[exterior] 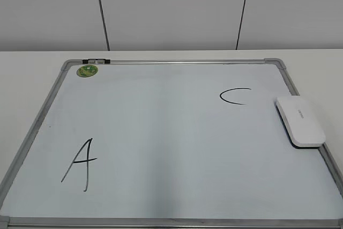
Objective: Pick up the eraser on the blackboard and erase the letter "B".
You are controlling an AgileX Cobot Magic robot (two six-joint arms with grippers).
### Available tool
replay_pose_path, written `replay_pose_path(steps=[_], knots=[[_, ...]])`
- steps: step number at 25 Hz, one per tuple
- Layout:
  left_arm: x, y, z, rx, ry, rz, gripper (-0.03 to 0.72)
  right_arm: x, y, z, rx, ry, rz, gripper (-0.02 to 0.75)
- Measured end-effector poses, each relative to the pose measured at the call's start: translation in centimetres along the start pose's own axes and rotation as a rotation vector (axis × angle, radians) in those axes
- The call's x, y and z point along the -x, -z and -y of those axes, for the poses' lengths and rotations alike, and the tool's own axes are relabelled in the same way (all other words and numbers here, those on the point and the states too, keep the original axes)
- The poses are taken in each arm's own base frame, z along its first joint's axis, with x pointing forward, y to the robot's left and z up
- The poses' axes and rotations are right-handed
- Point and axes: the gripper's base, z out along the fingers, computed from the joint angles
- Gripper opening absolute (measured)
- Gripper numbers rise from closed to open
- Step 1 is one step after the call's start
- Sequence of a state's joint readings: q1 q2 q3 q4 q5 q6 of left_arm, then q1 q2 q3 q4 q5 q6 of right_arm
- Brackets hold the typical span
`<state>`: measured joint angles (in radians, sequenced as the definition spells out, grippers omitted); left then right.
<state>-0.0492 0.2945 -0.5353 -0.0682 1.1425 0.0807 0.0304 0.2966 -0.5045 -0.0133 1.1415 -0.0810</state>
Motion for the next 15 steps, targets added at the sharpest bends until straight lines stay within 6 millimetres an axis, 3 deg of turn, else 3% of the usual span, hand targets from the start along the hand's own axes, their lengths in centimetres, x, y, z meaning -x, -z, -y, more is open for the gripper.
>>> replay_pose_path(steps=[15], knots=[[-0.03, -0.54, -0.04, 0.002, 0.001, 0.019, 0.494, 0.05, -0.04, -0.01, 0.001, -0.002, 0.007, 0.592]])
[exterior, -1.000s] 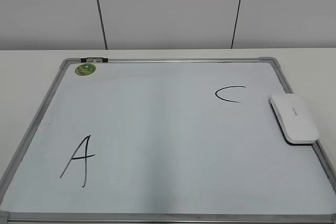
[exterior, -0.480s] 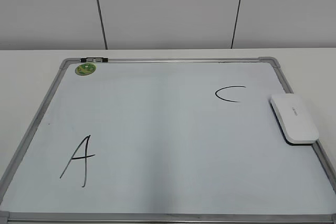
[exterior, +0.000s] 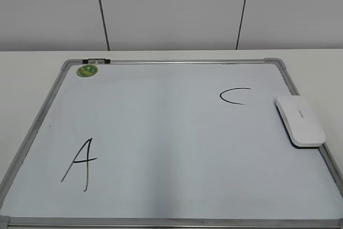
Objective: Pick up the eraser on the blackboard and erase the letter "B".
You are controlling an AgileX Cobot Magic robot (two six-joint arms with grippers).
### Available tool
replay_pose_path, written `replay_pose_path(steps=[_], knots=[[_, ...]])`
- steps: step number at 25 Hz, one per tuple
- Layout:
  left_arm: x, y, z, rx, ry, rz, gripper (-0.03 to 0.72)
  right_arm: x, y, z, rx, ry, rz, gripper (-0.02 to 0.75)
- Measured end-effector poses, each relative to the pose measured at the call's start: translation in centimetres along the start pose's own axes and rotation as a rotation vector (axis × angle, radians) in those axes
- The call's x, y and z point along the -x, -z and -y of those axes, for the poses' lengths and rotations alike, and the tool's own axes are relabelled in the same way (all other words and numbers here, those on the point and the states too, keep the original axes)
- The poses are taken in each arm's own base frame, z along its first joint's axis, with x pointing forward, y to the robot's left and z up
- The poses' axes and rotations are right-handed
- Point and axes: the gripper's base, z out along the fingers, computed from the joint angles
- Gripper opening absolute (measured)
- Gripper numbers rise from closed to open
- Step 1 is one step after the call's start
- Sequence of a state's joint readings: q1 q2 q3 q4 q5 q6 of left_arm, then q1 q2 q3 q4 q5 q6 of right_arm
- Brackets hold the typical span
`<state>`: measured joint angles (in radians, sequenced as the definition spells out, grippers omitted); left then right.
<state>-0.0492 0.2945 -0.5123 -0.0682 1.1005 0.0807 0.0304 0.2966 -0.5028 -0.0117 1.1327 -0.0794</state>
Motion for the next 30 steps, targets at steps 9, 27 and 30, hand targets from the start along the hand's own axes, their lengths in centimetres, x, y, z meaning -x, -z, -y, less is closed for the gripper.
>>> replay_pose_path(steps=[9, 27, 30], knots=[[-0.1, 0.1, 0.0, 0.001, -0.001, 0.012, 0.482, 0.0, 0.1, 0.0, -0.001, 0.000, 0.008, 0.591], [-2.8, 3.3, 0.4, 0.039, 0.003, 0.277, 0.450, -3.2, 3.3, -0.3, -0.080, -0.048, 0.301, 0.591], [-2.8, 3.3, 0.4, 0.039, 0.003, 0.277, 0.449, -3.2, 3.4, -0.3, -0.081, -0.048, 0.305, 0.591]])
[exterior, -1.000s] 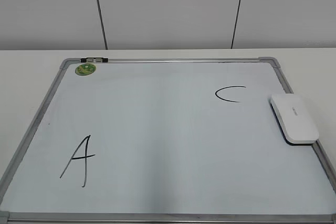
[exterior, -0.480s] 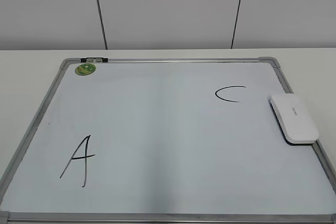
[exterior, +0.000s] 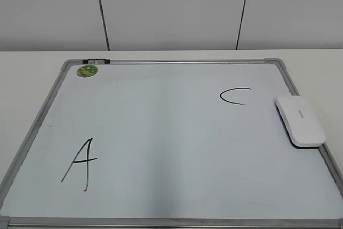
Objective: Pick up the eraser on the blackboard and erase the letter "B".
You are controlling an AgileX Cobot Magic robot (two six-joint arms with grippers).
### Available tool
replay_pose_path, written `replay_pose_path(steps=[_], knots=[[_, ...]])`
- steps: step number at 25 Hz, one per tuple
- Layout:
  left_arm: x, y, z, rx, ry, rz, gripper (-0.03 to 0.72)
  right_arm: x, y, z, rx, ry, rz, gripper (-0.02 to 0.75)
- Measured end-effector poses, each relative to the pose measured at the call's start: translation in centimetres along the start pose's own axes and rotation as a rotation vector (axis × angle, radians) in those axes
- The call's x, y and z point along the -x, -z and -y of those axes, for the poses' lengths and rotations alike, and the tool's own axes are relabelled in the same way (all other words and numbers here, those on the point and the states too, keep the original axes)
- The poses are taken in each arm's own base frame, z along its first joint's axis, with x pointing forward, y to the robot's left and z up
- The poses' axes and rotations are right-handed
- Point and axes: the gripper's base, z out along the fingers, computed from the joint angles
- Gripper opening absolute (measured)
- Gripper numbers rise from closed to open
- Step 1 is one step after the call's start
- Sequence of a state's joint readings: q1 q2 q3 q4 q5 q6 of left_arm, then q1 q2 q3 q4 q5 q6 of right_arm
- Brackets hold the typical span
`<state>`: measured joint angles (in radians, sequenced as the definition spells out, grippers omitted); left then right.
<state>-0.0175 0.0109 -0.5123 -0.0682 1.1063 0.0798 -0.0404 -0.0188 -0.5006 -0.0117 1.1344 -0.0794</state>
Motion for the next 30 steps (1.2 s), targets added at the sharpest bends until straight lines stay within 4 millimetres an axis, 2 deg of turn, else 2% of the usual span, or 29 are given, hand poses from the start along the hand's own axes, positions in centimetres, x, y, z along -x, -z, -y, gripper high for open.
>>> replay_pose_path(steps=[30], knots=[[0.00, 0.00, 0.00, 0.000, 0.000, 0.000, 0.418, -0.02, 0.00, 0.07, -0.010, 0.002, -0.003, 0.591]])
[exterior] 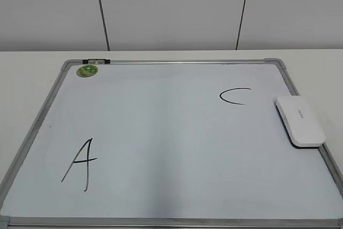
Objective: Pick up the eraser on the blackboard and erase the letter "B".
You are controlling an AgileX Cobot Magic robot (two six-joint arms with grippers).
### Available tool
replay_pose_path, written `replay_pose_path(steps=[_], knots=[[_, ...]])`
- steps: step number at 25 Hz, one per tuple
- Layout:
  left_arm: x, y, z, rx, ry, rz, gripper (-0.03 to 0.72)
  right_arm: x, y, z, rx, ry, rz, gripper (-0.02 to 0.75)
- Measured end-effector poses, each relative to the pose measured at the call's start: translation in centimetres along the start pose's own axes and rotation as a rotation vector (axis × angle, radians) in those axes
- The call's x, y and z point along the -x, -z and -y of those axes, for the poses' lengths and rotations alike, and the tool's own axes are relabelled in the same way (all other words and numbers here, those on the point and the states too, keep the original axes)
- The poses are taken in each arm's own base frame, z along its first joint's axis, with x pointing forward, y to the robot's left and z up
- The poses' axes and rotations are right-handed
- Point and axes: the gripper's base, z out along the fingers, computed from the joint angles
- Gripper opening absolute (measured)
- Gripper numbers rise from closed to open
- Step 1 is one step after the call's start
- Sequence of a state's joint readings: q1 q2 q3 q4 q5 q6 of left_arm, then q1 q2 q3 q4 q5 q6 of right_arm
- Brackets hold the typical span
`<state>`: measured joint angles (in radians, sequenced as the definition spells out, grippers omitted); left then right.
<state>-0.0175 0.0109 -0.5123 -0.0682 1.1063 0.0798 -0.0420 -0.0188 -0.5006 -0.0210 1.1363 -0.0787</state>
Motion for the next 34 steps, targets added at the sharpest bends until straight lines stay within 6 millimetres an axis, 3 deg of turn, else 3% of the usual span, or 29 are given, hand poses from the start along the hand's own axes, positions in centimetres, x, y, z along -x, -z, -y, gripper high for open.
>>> replay_pose_path(steps=[34], knots=[[0.00, 0.00, 0.00, 0.000, 0.000, 0.000, 0.357, 0.00, 0.00, 0.06, -0.006, 0.001, 0.000, 0.591]])
